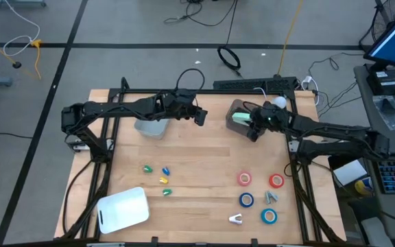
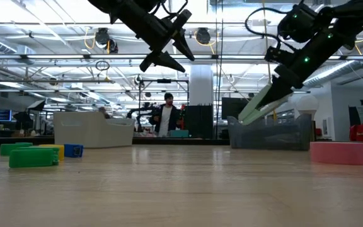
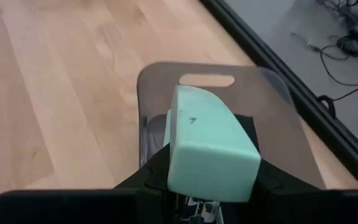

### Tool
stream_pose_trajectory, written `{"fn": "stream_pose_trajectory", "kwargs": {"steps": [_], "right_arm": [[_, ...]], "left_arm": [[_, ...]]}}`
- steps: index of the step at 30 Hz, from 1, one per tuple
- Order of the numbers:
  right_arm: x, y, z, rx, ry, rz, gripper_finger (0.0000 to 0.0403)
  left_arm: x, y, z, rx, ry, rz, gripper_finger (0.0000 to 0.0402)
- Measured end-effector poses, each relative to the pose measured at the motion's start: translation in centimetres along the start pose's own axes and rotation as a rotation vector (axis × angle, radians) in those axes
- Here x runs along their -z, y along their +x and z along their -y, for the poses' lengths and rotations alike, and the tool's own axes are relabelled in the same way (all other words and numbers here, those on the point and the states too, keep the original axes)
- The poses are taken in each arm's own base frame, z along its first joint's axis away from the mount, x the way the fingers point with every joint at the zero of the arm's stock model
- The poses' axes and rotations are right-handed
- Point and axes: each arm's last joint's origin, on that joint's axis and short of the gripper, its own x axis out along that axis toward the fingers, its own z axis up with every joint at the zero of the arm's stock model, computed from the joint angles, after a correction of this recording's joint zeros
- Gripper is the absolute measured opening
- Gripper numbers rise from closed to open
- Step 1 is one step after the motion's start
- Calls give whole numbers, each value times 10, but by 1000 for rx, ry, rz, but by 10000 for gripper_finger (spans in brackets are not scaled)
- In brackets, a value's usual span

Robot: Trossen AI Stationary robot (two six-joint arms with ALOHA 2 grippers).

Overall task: Pick and place Stapler, Stapler remover, tape
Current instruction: Put the big light green stapler into the black bin

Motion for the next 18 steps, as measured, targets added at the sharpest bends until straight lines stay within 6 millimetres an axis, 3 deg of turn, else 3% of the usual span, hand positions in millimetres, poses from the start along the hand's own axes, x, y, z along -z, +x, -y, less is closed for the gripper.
{"fn": "stream_pose_trajectory", "kwargs": {"steps": [6,18], "right_arm": [[3,11,-2,6,-24,-43,98],[6,30,-5,25,-61,-91,100]], "left_arm": [[1,1,0,9,7,12,189],[21,11,-13,47,-58,15,189]]}}
